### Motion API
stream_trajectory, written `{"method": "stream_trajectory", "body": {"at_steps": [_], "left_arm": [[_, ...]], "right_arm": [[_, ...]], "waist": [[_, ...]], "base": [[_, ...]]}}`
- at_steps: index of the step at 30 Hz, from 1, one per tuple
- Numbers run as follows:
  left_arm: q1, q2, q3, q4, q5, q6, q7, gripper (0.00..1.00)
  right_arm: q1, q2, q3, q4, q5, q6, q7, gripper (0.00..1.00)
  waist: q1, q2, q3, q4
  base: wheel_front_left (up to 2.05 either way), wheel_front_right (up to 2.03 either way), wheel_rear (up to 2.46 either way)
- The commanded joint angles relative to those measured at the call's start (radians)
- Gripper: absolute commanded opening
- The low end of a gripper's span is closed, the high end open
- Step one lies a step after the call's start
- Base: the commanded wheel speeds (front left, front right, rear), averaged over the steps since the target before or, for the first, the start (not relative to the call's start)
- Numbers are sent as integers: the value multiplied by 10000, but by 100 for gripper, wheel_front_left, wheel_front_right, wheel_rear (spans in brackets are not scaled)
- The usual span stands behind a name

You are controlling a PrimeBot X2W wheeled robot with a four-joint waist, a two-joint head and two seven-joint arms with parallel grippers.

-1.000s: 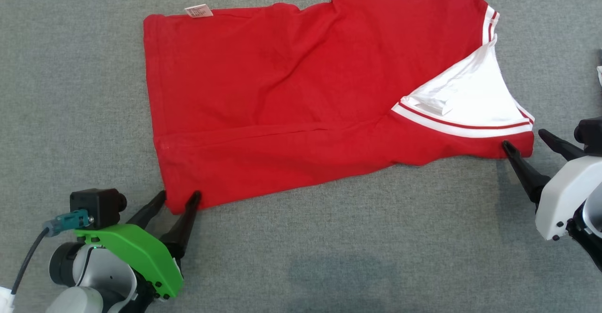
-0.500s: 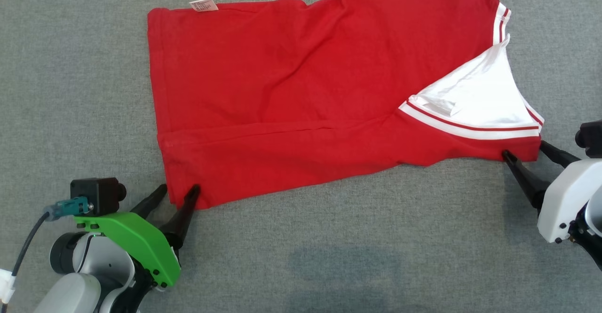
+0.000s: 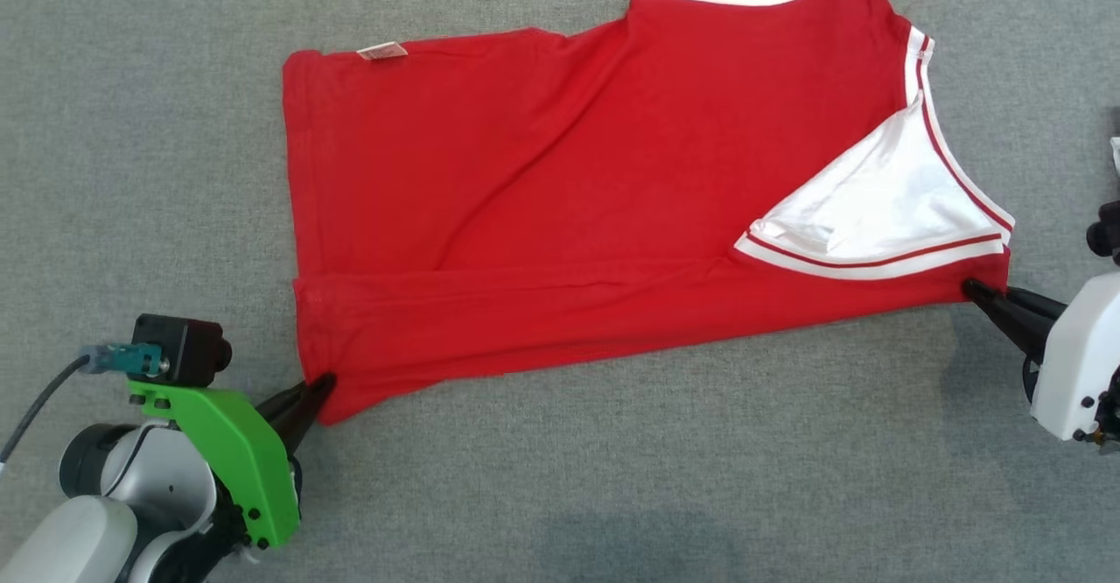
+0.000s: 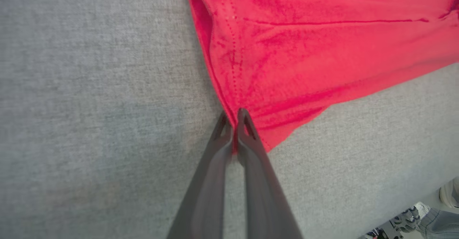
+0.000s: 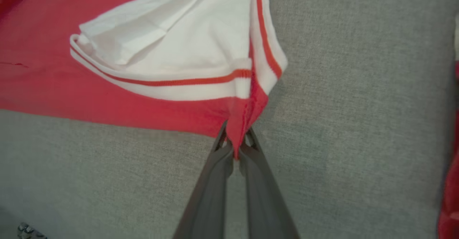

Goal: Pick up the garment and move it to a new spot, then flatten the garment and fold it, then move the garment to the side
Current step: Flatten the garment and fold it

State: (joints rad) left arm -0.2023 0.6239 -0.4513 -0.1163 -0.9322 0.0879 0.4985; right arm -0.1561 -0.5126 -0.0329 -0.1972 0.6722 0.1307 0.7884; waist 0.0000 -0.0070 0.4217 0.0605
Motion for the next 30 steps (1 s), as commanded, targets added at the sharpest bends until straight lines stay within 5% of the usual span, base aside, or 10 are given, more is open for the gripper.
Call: {"method": "stream_trajectory", "body": {"at_steps": [1, 12, 21, 22, 23, 24, 30], "left_arm": [[211, 225, 72, -96, -90, 18, 149, 0], [2199, 1088, 1019, -2150, -1131, 525, 84, 0], [2473, 576, 737, -1931, -1281, 380, -155, 0], [2293, 482, 717, -1802, -1195, 422, -243, 42], [2250, 450, 730, -1763, -1159, 443, -270, 84], [2215, 416, 785, -1730, -1126, 470, -348, 100], [1867, 883, 1307, -2191, -921, 547, -510, 100]], "right_arm": [[163, -65, -153, -107, 142, 0, 214, 0], [2274, 296, -1774, -1657, 833, -2, 1909, 0], [2316, 791, -1209, -1326, 416, 0, 1296, 0], [2132, 787, -1147, -1231, 229, 0, 1017, 34], [2087, 791, -1155, -1172, 145, 0, 912, 100], [2068, 746, -1188, -1116, 79, 0, 860, 100], [1281, 335, -1704, -1555, -32, 0, 1126, 100]], "waist": [[0, 70, -201, -52], [0, 70, -296, -350], [0, 70, 163, -302], [0, 70, 243, -264], [0, 70, 267, -246], [0, 70, 292, -224], [0, 70, 644, -170]], "base": [[0, 0, 0], [0, 0, 0], [0, 0, 0], [0, 0, 0], [0, 0, 0], [0, 0, 0], [0, 0, 0]]}}
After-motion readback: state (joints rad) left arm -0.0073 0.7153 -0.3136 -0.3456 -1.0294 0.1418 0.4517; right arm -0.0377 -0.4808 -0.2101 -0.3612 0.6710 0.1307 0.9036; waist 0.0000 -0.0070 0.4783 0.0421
